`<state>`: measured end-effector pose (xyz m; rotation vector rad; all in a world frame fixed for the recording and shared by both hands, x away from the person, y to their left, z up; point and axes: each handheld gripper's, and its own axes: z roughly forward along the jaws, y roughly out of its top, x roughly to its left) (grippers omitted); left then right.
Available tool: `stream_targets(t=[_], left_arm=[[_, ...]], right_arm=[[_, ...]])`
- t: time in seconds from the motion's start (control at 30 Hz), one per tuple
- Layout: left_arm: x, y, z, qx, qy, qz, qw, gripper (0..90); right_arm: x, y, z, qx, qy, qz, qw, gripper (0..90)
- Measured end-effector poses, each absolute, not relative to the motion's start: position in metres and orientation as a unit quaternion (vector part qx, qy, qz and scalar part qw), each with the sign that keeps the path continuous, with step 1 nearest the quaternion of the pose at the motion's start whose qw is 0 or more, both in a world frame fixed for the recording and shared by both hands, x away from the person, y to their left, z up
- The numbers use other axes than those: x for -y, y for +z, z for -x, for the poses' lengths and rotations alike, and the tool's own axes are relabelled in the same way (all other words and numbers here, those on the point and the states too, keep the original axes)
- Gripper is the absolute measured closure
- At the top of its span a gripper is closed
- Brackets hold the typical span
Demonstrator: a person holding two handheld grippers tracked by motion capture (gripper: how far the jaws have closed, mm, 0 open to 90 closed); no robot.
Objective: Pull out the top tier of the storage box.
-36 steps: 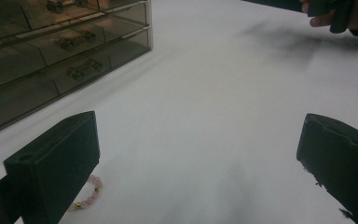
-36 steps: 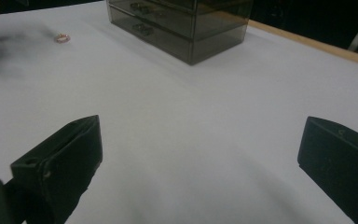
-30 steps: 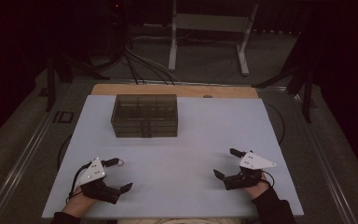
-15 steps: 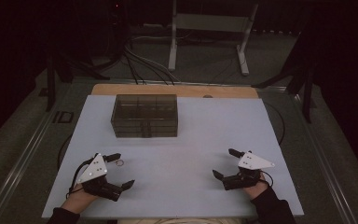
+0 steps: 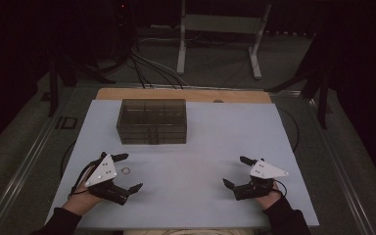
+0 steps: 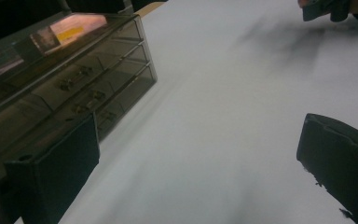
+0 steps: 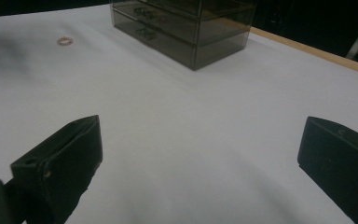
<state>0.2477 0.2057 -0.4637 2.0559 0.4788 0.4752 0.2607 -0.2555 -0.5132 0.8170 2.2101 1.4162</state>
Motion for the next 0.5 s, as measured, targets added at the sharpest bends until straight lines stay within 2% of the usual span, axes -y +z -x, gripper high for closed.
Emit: stream_targets(t=[0.5], left_arm=[[-0.198, -0.451, -0.263, -0.177, 0.211, -0.845, 0.458, 0.0]], right_arm=[[0.255, -0.513, -0.260, -0.788, 0.505, -0.292, 0.196, 0.0]])
